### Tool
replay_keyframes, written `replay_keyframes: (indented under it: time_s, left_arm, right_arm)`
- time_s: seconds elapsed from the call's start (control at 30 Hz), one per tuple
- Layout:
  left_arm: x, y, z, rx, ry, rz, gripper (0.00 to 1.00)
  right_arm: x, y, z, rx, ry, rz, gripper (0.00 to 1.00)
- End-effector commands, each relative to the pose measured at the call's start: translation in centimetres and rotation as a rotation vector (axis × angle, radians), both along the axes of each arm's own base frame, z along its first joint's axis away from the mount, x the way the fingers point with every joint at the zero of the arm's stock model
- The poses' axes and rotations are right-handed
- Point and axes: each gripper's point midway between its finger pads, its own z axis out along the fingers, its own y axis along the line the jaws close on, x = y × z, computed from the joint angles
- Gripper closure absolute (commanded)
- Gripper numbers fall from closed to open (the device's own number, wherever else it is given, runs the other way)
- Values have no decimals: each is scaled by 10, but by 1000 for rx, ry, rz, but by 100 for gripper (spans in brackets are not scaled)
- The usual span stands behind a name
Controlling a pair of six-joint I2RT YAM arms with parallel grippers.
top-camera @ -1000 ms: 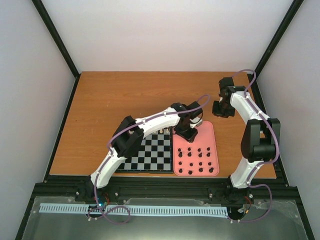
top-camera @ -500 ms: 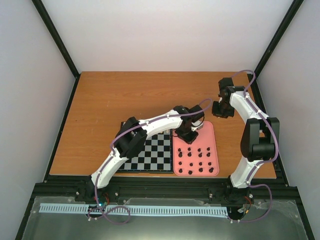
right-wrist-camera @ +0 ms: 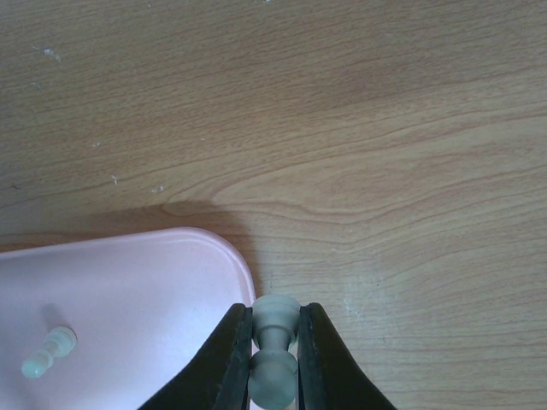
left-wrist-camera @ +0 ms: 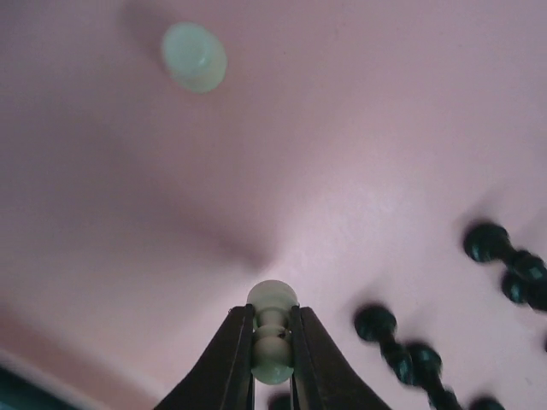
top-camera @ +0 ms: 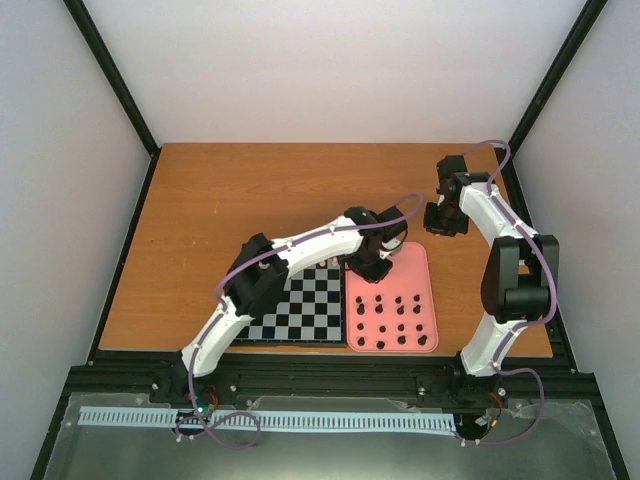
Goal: Set up the chess pieces on the board
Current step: Pick up the chess piece from the storage box, then place the chess piece on the chessboard.
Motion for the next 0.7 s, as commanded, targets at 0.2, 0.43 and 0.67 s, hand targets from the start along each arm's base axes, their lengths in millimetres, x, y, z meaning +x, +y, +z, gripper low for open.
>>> replay_keyframes:
  time_s: [0.2, 0.43, 0.67]
  left_arm:
    - [21, 94, 132, -86, -149, 236, 99]
    - [19, 202, 104, 41, -145, 459, 98]
    - [28, 245, 70, 95, -154, 596, 97]
  right_arm:
    - [-11, 10, 11, -7, -15, 40, 95]
    - [-25, 82, 30, 29, -19, 214, 95]
    - [-40, 152, 39, 67, -21, 364, 95]
